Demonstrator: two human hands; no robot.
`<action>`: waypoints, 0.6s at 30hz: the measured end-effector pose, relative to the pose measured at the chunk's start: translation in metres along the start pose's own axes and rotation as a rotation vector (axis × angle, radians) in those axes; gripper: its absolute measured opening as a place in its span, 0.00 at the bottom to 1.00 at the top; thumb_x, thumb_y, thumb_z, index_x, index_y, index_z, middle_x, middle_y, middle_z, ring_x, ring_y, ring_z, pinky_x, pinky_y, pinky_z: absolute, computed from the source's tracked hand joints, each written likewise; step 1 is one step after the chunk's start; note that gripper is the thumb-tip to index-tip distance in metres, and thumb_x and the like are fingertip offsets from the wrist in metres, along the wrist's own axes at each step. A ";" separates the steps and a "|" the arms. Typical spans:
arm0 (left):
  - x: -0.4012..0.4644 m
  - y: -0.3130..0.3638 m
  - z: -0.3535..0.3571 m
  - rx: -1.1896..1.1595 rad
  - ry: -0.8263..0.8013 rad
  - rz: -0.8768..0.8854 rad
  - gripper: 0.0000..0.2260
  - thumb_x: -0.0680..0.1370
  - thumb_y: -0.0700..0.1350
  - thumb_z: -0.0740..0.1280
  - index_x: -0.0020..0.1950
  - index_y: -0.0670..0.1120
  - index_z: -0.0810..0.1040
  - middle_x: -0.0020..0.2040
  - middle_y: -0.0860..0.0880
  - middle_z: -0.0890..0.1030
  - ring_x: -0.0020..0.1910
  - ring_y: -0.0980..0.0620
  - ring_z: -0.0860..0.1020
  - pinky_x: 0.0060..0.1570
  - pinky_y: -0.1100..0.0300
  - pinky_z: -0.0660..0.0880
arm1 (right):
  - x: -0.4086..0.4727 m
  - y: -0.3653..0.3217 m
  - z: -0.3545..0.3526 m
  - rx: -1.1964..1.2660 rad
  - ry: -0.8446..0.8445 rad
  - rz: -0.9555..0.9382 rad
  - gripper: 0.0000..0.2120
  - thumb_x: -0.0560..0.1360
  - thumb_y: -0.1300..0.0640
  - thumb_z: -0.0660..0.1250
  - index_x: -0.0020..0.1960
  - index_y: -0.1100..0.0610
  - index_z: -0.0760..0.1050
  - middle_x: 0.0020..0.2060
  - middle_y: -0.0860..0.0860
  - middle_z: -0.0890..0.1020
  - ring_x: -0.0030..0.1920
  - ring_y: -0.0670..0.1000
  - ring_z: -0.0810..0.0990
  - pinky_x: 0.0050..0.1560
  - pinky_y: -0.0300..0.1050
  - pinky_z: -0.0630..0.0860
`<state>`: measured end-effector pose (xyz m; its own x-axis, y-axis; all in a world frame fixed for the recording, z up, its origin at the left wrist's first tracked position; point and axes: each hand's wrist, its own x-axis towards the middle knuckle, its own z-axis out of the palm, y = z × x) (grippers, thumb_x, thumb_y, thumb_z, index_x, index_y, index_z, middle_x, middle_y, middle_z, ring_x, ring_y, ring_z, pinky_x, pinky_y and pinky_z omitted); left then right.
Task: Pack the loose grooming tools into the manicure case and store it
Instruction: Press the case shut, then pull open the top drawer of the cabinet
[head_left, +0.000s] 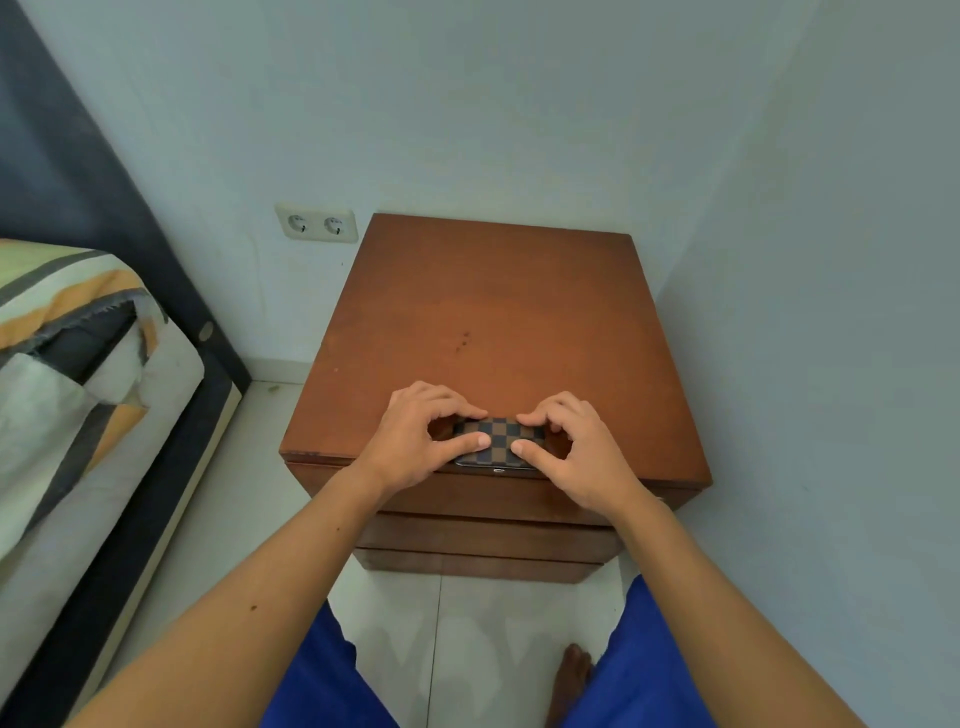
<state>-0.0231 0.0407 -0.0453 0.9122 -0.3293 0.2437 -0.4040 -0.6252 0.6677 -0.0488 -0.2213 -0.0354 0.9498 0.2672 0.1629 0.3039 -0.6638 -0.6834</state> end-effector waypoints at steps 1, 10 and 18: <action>0.001 -0.001 -0.001 -0.003 0.003 0.004 0.21 0.74 0.71 0.71 0.58 0.59 0.87 0.55 0.62 0.83 0.59 0.57 0.76 0.66 0.43 0.71 | 0.001 0.000 0.001 -0.001 0.002 -0.003 0.12 0.78 0.47 0.75 0.59 0.48 0.81 0.54 0.40 0.75 0.55 0.47 0.73 0.56 0.31 0.66; -0.007 0.007 0.000 -0.001 0.003 -0.057 0.17 0.76 0.64 0.73 0.62 0.59 0.85 0.57 0.61 0.83 0.61 0.56 0.75 0.66 0.46 0.74 | -0.001 -0.004 -0.004 -0.010 -0.029 0.045 0.13 0.79 0.44 0.72 0.62 0.45 0.81 0.55 0.38 0.76 0.57 0.42 0.73 0.53 0.28 0.66; -0.049 0.001 -0.032 0.067 0.296 -0.122 0.19 0.86 0.60 0.62 0.68 0.49 0.81 0.63 0.54 0.81 0.65 0.56 0.75 0.67 0.54 0.73 | -0.039 0.005 -0.031 -0.068 0.273 0.108 0.21 0.77 0.37 0.71 0.66 0.46 0.78 0.60 0.43 0.77 0.63 0.45 0.74 0.65 0.45 0.72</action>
<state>-0.0660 0.0788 -0.0340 0.9305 -0.0352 0.3647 -0.2848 -0.6957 0.6595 -0.0822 -0.2569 -0.0237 0.9589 0.0008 0.2836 0.1957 -0.7257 -0.6596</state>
